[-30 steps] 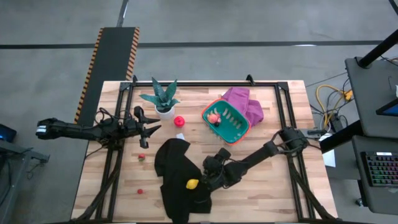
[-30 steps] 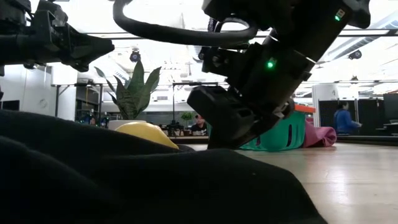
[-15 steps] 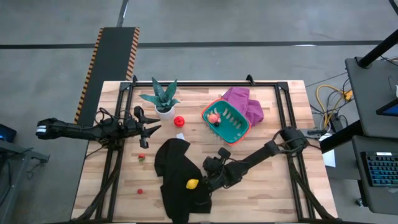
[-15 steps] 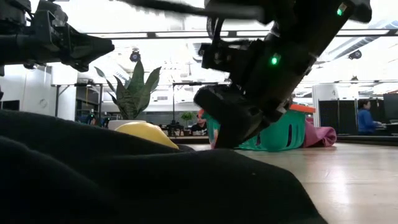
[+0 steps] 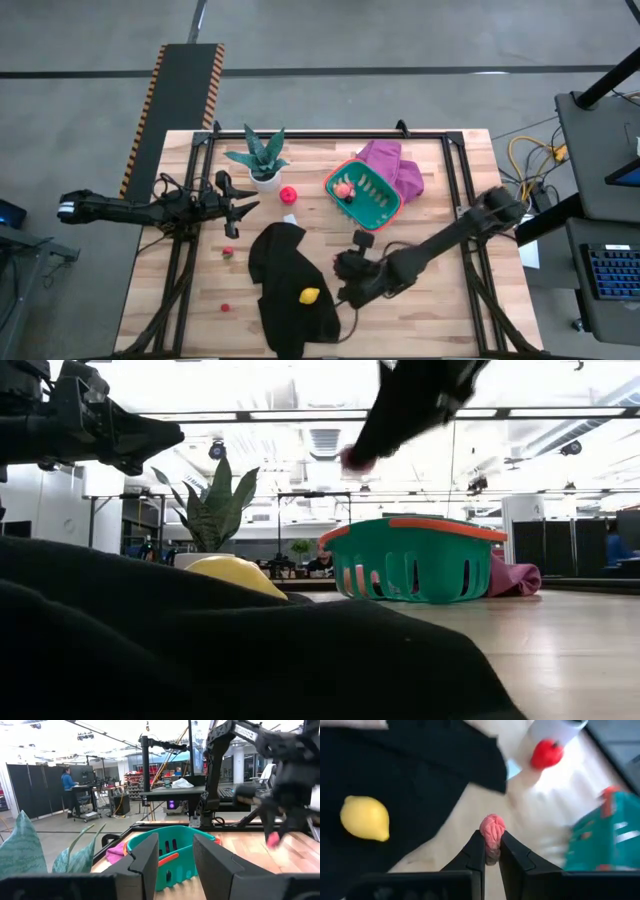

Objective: Pick and placing Produce into tupperware
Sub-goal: Put the apricot into the green basket

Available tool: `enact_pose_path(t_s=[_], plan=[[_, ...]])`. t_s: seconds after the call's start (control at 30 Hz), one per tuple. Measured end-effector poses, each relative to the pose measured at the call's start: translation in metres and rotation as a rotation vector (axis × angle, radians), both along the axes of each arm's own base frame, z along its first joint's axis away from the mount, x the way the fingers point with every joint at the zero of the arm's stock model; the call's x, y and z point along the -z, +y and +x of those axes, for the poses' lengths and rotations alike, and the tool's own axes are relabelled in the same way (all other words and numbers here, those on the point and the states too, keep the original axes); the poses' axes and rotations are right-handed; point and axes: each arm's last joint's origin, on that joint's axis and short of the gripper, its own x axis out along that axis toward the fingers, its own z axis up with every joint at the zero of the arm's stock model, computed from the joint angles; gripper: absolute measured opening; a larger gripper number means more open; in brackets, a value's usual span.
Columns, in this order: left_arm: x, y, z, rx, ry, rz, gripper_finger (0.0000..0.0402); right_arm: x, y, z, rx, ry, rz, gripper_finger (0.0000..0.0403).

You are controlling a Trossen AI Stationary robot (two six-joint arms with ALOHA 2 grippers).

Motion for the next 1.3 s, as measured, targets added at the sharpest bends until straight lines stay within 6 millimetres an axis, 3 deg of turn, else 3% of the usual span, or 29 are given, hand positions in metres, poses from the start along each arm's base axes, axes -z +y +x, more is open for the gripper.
enact_pose_path(t_s=[0.2, 0.4, 0.53, 0.8, 1.3], plan=[[0.0, 0.0, 0.0, 0.0, 0.0, 0.0, 0.0108, -0.054, -0.035, -0.031, -0.022, -0.087, -0.033, 0.0025], [0.0, 0.0, 0.0, 0.0, 0.0, 0.0, 0.0108, -0.079, -0.064, -0.063, -0.119, -0.119, 0.02, 0.0025], [0.0, 0.0, 0.0, 0.0, -0.001, 0.0, 0.0108, -0.075, -0.081, -0.08, -0.157, -0.117, -0.019, 0.0025], [0.0, 0.0, 0.0, 0.0, -0.001, 0.0, 0.0108, -0.057, -0.118, -0.102, -0.075, -0.098, 0.001, 0.0025], [0.0, 0.0, 0.0, 0.0, -0.001, 0.0, 0.0108, -0.018, -0.181, -0.09, 0.103, 0.021, 0.085, 0.0025]])
